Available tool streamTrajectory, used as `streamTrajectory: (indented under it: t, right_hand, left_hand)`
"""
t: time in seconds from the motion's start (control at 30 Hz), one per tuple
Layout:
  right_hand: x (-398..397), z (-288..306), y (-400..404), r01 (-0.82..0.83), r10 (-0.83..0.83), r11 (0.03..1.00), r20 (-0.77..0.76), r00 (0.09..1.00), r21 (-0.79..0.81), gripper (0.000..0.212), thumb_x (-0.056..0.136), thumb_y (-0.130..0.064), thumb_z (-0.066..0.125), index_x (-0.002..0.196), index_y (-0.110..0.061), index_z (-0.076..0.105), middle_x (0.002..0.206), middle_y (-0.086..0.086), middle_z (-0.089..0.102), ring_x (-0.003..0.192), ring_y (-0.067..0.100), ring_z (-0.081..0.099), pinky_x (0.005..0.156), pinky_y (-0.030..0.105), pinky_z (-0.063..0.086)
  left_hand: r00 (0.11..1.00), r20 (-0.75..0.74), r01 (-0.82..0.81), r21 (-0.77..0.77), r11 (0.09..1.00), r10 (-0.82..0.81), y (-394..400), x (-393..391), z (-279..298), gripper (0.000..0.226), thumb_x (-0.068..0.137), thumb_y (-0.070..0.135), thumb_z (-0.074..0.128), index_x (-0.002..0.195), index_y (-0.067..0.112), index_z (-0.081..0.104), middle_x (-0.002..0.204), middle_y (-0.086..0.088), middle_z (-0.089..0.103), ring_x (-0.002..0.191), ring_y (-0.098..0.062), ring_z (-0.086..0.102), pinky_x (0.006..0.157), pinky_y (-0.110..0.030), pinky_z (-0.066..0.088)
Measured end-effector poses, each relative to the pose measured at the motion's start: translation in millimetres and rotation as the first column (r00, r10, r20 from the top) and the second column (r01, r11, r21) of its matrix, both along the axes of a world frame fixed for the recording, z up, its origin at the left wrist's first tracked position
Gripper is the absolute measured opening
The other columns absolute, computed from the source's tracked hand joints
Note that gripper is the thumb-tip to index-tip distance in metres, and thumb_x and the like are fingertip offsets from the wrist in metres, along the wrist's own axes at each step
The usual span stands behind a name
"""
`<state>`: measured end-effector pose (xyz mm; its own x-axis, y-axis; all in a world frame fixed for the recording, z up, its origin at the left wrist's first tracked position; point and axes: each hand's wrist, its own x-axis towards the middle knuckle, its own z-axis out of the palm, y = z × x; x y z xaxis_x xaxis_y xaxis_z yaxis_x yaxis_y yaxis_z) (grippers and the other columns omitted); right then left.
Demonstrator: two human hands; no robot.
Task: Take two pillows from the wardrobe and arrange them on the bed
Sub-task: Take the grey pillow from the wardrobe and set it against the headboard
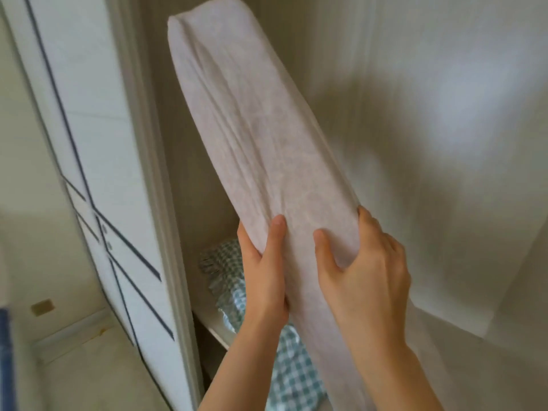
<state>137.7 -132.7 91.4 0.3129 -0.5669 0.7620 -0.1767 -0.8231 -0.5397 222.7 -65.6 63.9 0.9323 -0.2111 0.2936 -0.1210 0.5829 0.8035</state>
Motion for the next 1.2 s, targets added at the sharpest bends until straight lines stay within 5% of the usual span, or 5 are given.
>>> streamTrajectory:
  t: [0.27,0.7,0.87,1.0,1.2]
  right_hand:
    - [-103.8,4.1,59.9,-0.228,0.229,0.973,0.045,0.972,-0.019,0.067,0.083,-0.05,0.063,0.134,-0.009,0.05,0.122,0.007,0.063,0.111,0.03,0.051,0.082,0.048,0.049]
    - [-146.7,1.3,154.8,-0.671,0.66,0.741,0.199,0.725,-0.015,0.062,0.079,-0.054,0.066,0.127,-0.015,0.06,0.094,-0.011,0.054,0.089,0.007,0.045,0.08,-0.003,0.027]
    - [-130.7,-10.6,199.0,-0.835,0.832,0.546,0.071,0.55,0.068,0.067,0.08,-0.056,0.063,0.134,-0.017,0.054,0.115,-0.003,0.064,0.104,0.018,0.055,0.09,0.011,0.038]
    - [-106.6,-24.7,237.4,-0.9,0.908,0.41,-0.163,0.386,0.151,0.118,0.063,-0.081,0.059,0.152,-0.022,0.007,0.152,0.0,0.03,0.138,0.018,0.029,0.11,0.04,0.033]
    - [-59.3,-47.2,297.7,-0.854,0.813,0.478,-0.472,0.341,0.207,0.148,0.037,-0.099,0.047,0.137,-0.033,-0.04,0.153,0.012,0.008,0.136,0.031,0.022,0.106,0.052,0.032]
  left_hand:
    - [0.979,0.062,-0.191,-0.018,0.981,0.192,73.8,-111.5,5.6,0.066,0.077,0.06,0.071,0.136,0.047,0.047,0.125,0.018,0.068,0.113,-0.008,0.067,0.089,-0.032,0.059]
    - [0.812,0.131,-0.566,-0.066,0.822,0.569,219.3,-193.3,7.7,0.052,0.079,0.049,0.073,0.128,0.044,0.058,0.126,0.014,0.068,0.116,-0.009,0.066,0.091,-0.033,0.057]
    - [0.713,0.157,-0.688,-0.032,0.725,0.684,275.0,-208.2,-8.3,0.054,0.081,0.042,0.071,0.132,0.043,0.055,0.132,0.011,0.065,0.121,-0.012,0.063,0.1,-0.044,0.049]
    - [0.691,0.175,-0.719,0.069,0.691,0.702,303.2,-204.3,-20.5,0.046,0.09,0.052,0.058,0.135,0.042,0.054,0.134,0.012,0.064,0.125,-0.009,0.059,0.104,-0.043,0.044]
    - [0.736,0.011,-0.664,0.204,0.719,0.677,348.0,-178.2,-35.6,0.049,0.083,0.081,0.039,0.113,0.055,0.067,0.123,0.022,0.069,0.116,0.001,0.062,0.094,-0.034,0.048]
